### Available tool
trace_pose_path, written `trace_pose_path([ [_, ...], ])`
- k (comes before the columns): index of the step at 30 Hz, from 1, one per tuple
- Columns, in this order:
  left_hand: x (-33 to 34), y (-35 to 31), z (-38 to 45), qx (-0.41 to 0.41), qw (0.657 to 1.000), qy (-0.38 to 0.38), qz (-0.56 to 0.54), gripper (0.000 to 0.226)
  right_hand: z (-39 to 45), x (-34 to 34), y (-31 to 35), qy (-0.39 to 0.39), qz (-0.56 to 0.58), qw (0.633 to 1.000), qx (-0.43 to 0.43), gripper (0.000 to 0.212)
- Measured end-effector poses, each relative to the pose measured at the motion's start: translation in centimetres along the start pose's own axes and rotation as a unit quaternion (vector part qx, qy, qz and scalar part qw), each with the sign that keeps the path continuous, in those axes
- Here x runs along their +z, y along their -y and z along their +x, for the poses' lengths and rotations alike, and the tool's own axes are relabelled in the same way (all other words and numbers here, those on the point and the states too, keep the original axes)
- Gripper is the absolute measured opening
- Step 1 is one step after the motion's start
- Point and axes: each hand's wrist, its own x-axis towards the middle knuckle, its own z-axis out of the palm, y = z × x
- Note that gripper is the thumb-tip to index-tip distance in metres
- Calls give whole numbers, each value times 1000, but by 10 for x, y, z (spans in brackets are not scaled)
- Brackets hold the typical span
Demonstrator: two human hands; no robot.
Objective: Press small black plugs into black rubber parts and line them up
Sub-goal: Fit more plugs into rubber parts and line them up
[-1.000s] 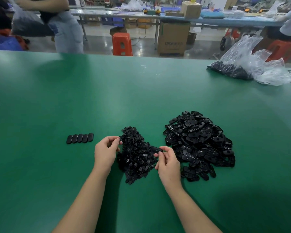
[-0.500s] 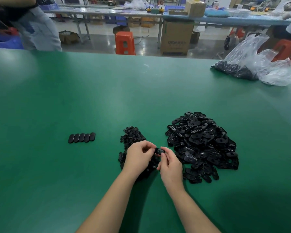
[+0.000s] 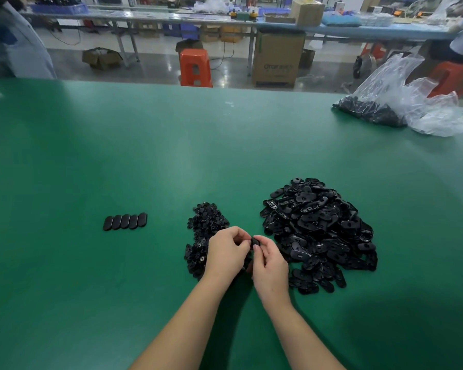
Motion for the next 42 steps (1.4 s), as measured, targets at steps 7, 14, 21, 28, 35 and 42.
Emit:
trace_pose_path([
  [7, -2, -1, 4, -9, 1000, 15, -2, 19, 1, 2, -2, 0, 6, 1000, 8, 20],
  [14, -4, -1, 9, -8, 1000, 29, 2, 18, 2, 3, -4, 1, 7, 1000, 9, 19],
  [21, -4, 1, 8, -7, 999, 32, -6, 18, 1, 3, -4, 4, 11, 1000, 3, 19],
  [28, -1, -1, 5, -23, 999, 16, -19, 14, 1, 1, -4, 5, 16, 1000, 4, 21],
  [35, -5, 2, 8, -11, 999, 35, -17, 11, 3, 2, -7, 7, 46, 999, 18, 23],
  [42, -4, 5, 12, -13, 995, 68, -71, 9, 4, 2, -8, -8, 72, 997, 14, 23],
])
